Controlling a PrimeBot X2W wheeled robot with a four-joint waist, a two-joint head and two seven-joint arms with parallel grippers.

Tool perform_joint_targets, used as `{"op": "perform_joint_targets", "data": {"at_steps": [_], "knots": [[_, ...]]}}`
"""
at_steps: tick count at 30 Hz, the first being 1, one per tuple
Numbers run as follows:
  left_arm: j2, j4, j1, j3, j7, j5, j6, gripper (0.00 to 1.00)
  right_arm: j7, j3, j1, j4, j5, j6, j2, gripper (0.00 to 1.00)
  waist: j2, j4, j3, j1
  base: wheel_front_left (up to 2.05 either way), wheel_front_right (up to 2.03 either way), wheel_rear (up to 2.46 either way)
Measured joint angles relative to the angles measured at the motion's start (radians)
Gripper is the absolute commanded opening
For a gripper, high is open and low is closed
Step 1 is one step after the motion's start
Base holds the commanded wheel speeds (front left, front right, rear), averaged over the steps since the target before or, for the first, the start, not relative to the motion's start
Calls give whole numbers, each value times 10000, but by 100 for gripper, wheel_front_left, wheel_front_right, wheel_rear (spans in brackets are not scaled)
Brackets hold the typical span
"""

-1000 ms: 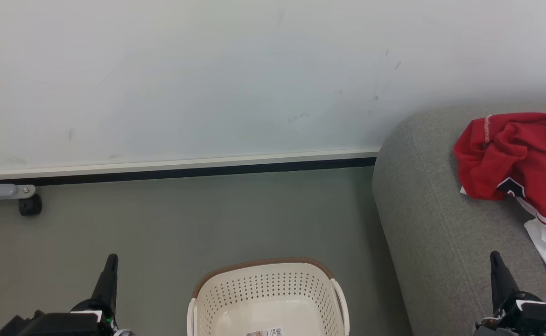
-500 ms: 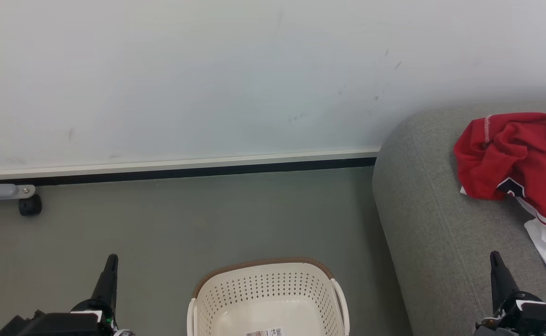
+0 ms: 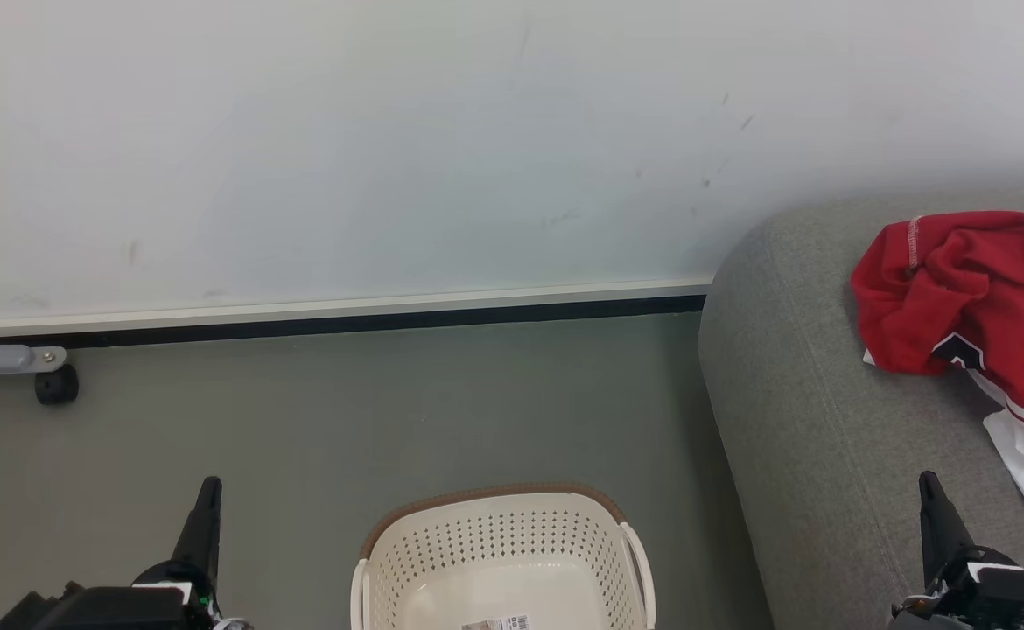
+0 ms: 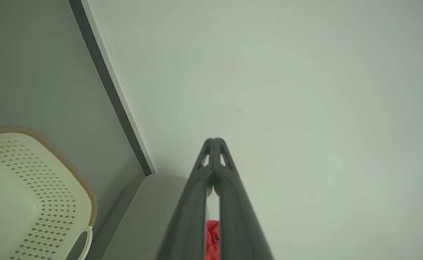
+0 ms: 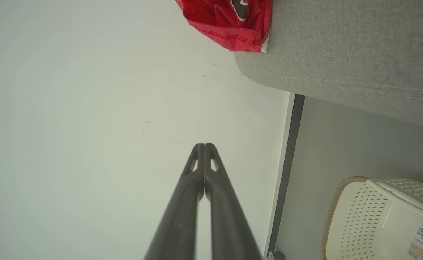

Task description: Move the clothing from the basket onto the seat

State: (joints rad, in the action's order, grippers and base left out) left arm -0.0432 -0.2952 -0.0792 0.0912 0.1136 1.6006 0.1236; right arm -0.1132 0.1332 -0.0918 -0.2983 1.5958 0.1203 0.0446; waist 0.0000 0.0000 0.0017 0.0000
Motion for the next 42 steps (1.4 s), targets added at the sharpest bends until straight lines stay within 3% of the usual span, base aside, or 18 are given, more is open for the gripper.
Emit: {"op": "perform_joint_targets", "data": {"at_steps": [42], "knots": [[0, -6, 0, 0, 0, 0, 0, 0, 0, 0, 0, -2, 0, 0, -2, 0, 0, 0, 0, 0, 0, 0, 0]]}}
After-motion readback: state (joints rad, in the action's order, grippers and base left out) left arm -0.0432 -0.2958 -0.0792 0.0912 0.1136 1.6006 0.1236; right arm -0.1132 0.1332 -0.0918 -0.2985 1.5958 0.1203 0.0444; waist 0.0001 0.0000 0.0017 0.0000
